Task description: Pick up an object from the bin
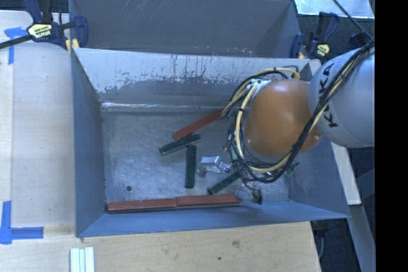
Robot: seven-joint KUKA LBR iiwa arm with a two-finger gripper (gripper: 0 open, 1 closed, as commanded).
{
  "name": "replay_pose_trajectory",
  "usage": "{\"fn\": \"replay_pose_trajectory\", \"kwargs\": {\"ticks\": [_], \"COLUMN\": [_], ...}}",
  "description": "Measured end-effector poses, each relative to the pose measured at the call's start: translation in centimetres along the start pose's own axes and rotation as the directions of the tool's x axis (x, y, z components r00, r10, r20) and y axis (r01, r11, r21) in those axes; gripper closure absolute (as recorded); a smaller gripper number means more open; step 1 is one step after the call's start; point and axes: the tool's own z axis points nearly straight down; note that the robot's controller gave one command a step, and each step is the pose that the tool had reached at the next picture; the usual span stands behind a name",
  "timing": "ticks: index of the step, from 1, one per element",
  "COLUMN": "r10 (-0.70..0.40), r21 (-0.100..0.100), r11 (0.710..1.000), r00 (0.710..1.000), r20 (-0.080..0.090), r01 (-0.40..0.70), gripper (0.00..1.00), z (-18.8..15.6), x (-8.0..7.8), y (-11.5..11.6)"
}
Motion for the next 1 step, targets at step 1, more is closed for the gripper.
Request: {"fn": "replay_pose_trajectory", "kwargs": {"ticks": [1], "r10": [0.000], "r21": [0.006], "r11": [1.000], "r00": [1.000], "r20": [0.005], "r01": [0.000], "gripper": [1.00], "z": [-0.17], "x": [-0.11], "y": [-0.20]}}
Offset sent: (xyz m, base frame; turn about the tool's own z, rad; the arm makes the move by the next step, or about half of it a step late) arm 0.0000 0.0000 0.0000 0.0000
